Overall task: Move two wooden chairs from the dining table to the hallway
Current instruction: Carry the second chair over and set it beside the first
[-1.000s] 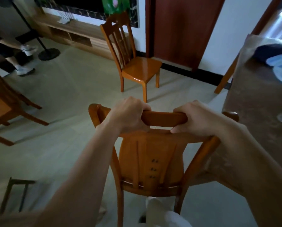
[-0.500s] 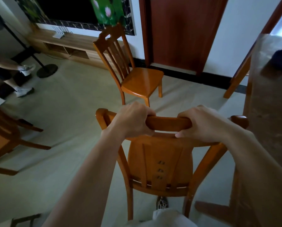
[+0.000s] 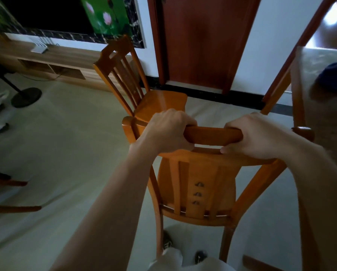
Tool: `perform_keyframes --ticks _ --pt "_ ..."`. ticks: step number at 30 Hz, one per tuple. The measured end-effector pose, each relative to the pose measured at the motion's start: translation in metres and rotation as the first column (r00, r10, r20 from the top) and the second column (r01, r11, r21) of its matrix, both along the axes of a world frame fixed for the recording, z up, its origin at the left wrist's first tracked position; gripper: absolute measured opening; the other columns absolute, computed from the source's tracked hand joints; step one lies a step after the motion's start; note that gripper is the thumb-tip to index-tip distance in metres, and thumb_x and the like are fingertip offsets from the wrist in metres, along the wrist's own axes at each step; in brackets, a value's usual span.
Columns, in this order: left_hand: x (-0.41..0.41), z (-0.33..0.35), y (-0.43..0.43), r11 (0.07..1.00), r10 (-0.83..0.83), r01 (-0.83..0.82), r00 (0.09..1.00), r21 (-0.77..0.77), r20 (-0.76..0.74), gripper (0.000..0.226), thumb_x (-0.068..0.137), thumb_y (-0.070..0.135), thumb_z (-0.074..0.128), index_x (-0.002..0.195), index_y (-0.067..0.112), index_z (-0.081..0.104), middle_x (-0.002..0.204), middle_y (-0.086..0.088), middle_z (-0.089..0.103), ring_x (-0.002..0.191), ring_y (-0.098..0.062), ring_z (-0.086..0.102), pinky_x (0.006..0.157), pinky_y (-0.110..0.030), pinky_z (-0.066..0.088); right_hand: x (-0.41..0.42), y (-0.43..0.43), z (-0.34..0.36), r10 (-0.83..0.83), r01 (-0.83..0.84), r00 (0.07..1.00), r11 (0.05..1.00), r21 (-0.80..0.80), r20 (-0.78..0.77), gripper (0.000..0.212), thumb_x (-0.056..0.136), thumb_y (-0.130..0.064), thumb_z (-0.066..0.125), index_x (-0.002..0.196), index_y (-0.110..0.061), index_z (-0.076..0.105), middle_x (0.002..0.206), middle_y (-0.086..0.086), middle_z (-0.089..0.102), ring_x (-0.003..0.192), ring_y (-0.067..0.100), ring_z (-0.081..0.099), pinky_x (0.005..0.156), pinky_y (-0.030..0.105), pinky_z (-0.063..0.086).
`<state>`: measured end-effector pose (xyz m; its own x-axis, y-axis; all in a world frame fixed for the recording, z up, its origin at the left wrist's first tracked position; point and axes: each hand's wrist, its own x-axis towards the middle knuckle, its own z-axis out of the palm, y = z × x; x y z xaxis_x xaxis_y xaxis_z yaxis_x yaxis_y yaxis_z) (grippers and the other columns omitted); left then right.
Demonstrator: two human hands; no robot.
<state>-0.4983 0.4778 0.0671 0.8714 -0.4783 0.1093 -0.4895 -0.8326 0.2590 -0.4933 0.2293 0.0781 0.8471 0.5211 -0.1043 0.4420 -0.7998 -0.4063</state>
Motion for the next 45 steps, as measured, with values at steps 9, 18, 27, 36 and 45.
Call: perform_keyframes --ticks 9,18,27,36,45 --pt "0.098 0.007 0.020 0.956 -0.292 0.294 0.956 -0.029 0.035 0.023 0.078 0.036 0.082 0.081 0.030 0.060 0.063 0.015 0.049 0.058 -0.001 0.051 0.055 -0.016 0.032 0.033 0.027 0.016 -0.210 0.211 0.977 0.973 -0.096 0.021 0.021 0.079 -0.056 0.066 0.074 -0.039 0.056 0.067 -0.014 0.062 0.062 0.001 0.062 0.062 0.016 0.040" --pt "0.178 0.005 -0.004 0.860 -0.511 0.510 0.857 -0.030 -0.061 0.028 0.080 0.034 0.081 0.079 0.037 0.053 0.061 0.020 0.047 0.057 0.002 0.047 0.059 -0.016 0.031 0.055 0.030 0.008 -0.477 0.476 0.877 0.879 -0.038 -0.059 0.027 0.085 -0.046 0.077 0.070 -0.042 0.055 0.065 -0.018 0.061 0.062 0.002 0.064 0.061 0.017 0.041" --pt "0.237 -0.017 -0.024 0.733 -0.675 0.681 0.727 -0.001 -0.129 0.027 0.081 0.038 0.079 0.085 0.039 0.052 0.063 0.025 0.043 0.059 0.003 0.046 0.060 -0.016 0.028 0.070 0.048 0.001 -0.644 0.642 0.755 0.764 -0.059 -0.120 0.020 0.089 -0.044 0.074 0.076 -0.042 0.058 0.067 -0.019 0.064 0.065 0.002 0.065 0.062 0.016 0.043" --pt "0.273 -0.019 -0.040 0.537 -0.843 0.843 0.534 -0.030 -0.068 0.023 0.078 0.045 0.077 0.086 0.041 0.056 0.064 0.029 0.039 0.060 0.004 0.042 0.059 -0.017 0.026 0.068 0.075 0.000 -0.817 0.807 0.571 0.577 -0.126 -0.087 0.024 0.086 -0.045 0.075 0.074 -0.045 0.055 0.067 -0.015 0.063 0.065 0.002 0.062 0.060 0.020 0.042" --pt "0.307 -0.024 -0.014 0.263 -0.964 0.963 0.264 -0.056 0.011 0.033 0.082 0.048 0.077 0.108 0.028 0.075 0.080 0.018 0.055 0.073 -0.007 0.056 0.064 -0.018 0.034 0.068 0.164 0.004 -0.949 0.934 0.316 0.311 -0.177 -0.003 0.029 0.084 -0.045 0.077 0.076 -0.047 0.049 0.068 -0.017 0.058 0.066 0.000 0.056 0.058 0.021 0.038"
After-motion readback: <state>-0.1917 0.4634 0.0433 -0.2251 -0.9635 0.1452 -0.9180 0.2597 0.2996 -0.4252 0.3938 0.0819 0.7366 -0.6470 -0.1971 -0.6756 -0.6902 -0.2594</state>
